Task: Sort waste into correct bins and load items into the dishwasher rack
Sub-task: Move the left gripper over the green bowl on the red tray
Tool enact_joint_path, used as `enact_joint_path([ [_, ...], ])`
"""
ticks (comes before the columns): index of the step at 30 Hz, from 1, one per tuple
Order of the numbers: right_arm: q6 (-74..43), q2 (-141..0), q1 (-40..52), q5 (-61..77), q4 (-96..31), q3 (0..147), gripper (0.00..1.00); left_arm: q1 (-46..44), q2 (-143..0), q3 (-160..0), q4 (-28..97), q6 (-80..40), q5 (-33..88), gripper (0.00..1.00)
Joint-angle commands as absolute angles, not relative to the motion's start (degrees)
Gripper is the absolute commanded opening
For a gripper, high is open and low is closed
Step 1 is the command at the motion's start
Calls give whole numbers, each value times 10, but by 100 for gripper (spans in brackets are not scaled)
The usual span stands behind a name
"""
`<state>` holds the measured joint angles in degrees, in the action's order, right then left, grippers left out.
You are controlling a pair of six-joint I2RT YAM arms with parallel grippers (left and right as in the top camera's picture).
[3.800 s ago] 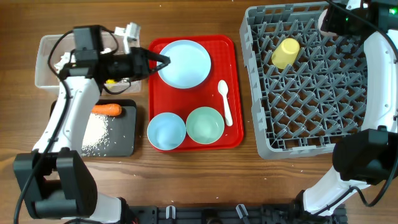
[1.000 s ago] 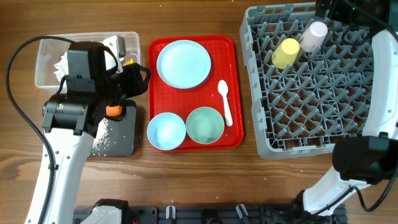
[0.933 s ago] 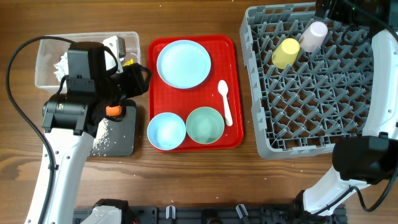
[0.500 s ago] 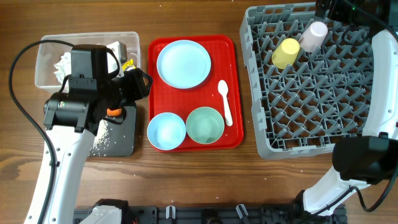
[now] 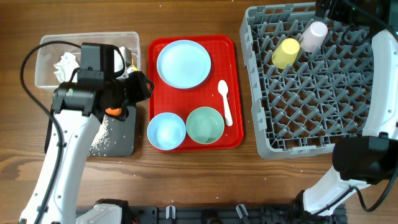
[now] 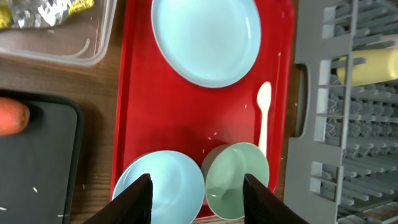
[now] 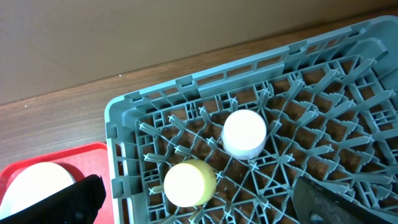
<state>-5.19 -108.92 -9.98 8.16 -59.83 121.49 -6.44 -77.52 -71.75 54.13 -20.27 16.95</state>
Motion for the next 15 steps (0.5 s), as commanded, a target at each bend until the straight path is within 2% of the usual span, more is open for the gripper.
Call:
enact_joint_path([
  [1, -61, -1097, -100, 93, -599, 1215, 100, -67, -799, -721, 544, -202, 164, 46],
  [6, -61, -1097, -100, 93, -599, 1215, 100, -67, -814, -721, 543, -202, 164, 47],
  [8, -61, -1097, -100, 93, -599, 1215, 100, -67, -816, -721, 543, -202, 164, 41],
  [11, -61, -1097, -100, 93, -599, 1215, 100, -67, -816, -721, 541, -202, 164, 41],
  [12, -61, -1097, -100, 93, -599, 1215, 100, -67, -816, -721, 537, -202, 164, 35],
  [13, -61, -1097, -100, 93, -599, 1215, 100, -67, -816, -721, 531, -202, 164, 21],
  [15, -61, -1097, -100, 93, -599, 1215, 100, -67, -816, -721, 512, -202, 164, 6],
])
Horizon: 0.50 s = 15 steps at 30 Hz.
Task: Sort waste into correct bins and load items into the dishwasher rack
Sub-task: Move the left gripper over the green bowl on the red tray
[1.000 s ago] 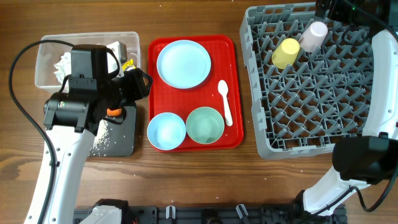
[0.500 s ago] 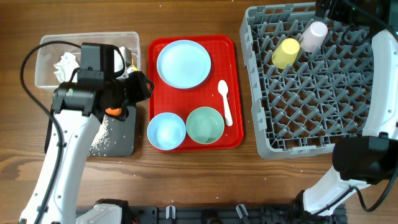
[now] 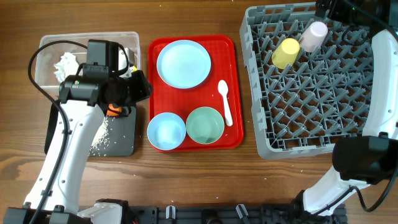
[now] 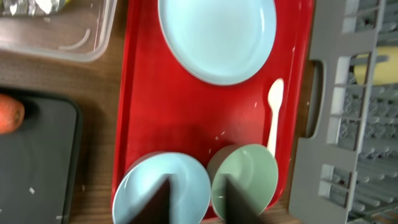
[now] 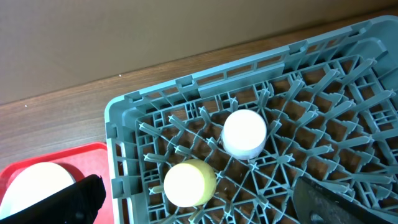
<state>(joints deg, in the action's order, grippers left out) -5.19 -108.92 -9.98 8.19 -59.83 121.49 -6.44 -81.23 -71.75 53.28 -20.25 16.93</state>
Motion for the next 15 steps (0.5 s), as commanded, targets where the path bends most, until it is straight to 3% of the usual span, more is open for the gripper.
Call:
enact_joint_path([
  [1, -61, -1097, -100, 93, -599, 1215, 100, -67, -816, -721, 496, -202, 164, 5],
  [9, -61, -1097, -100, 93, -599, 1215, 100, -67, -816, -721, 491, -202, 135, 9],
  [15, -61, -1097, -100, 93, -599, 1215, 100, -69, -832, -721, 538, -202, 121, 5],
])
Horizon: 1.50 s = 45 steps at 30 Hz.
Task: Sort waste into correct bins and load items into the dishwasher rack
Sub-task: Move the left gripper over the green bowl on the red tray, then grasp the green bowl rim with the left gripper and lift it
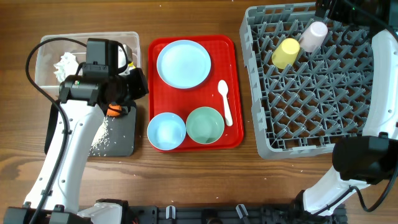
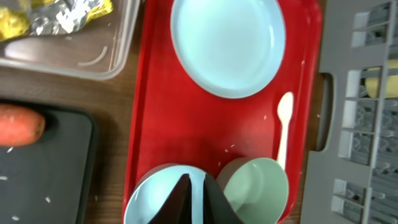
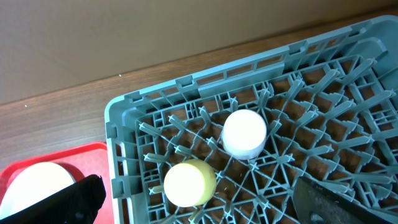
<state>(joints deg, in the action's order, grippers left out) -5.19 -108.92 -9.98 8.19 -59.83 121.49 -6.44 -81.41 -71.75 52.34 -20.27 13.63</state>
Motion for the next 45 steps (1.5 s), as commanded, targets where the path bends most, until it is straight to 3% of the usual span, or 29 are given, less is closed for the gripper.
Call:
enact_joint_path([
  [1, -61, -1097, -100, 93, -599, 1215, 100, -72, -838, -721, 545, -202, 121, 4],
  [19, -61, -1097, -100, 93, -599, 1215, 100, -159, -908, -721, 550, -202, 104, 11],
  [21, -61, -1097, -100, 93, -599, 1215, 100, -170, -915, -721, 550, -202, 103, 16],
  [35, -61, -1097, -100, 93, -599, 1215, 100, -228, -948, -721, 545, -202, 82, 31],
  [45, -61, -1097, -100, 93, -599, 1215, 100, -278, -966, -721, 516, -202, 82, 35],
])
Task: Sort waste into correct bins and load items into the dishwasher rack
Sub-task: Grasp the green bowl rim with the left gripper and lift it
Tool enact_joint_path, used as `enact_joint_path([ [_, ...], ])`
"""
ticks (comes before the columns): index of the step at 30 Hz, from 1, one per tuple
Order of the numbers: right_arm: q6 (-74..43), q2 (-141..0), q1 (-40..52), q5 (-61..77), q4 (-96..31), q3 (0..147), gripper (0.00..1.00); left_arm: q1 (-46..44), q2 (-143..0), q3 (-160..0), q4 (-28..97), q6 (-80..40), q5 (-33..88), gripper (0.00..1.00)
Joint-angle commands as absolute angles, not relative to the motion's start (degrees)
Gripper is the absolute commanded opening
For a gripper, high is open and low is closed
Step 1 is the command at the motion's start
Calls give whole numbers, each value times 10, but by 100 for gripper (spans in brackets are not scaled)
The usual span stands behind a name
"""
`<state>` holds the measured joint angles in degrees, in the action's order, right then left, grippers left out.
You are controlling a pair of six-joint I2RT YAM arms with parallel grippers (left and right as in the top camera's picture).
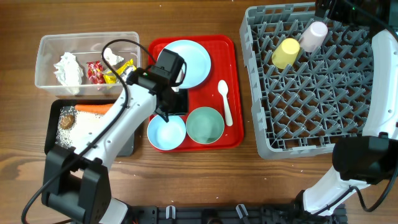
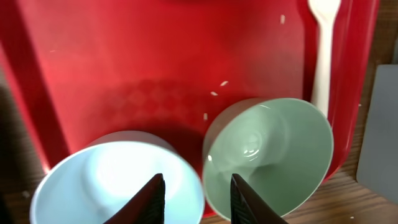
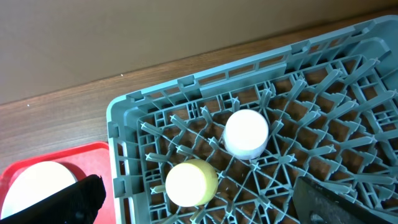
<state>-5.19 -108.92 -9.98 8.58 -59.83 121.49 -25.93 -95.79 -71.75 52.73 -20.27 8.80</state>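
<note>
On the red tray (image 1: 233, 43) lie a pale blue plate (image 1: 198, 62), a white spoon (image 1: 225, 101), a blue bowl (image 1: 166, 132) and a green bowl (image 1: 205, 124). My left gripper (image 1: 176, 102) hangs low over the tray's front. In the left wrist view the left gripper (image 2: 196, 180) is open, and its fingers straddle the adjoining rims of the blue bowl (image 2: 106, 180) and green bowl (image 2: 273, 149). The right gripper (image 3: 199, 183) is wide open above the rack's far corner. Below it sit a yellow cup (image 3: 191, 183) and a white cup (image 3: 245, 134).
The grey dishwasher rack (image 1: 311, 93) fills the right side. At the far left a clear bin (image 1: 43, 43) holds paper and wrappers. A black tray (image 1: 53, 140) in front of it carries a carrot (image 1: 93, 108) and scattered rice. The spoon (image 2: 322, 56) lies by the tray's right rim.
The left gripper was shut and high, beside the tray's left edge. Now it is open and low over the two bowls at the tray's front. The right arm has not moved.
The left gripper stood open high over the black tray's edge, looking down on the red tray. Then its fingers were closer together, then shut, in nearly the same place. Now it is open again, low over the bowls. The right gripper stayed open over the rack.
</note>
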Motion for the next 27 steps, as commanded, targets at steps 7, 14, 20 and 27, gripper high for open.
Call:
enact_joint_path([
  [7, -61, -1097, -100, 93, -599, 1215, 100, -315, -966, -720, 496, -202, 58, 36],
  [14, -61, -1097, -100, 93, -599, 1215, 100, -325, -966, -686, 464, -201, 43, 44],
  [20, -61, -1097, -100, 93, -599, 1215, 100, -325, -969, -643, 419, -197, 44, 46],
  [27, -61, -1097, -100, 93, -599, 1215, 100, -325, -978, -627, 394, -197, 44, 45],
])
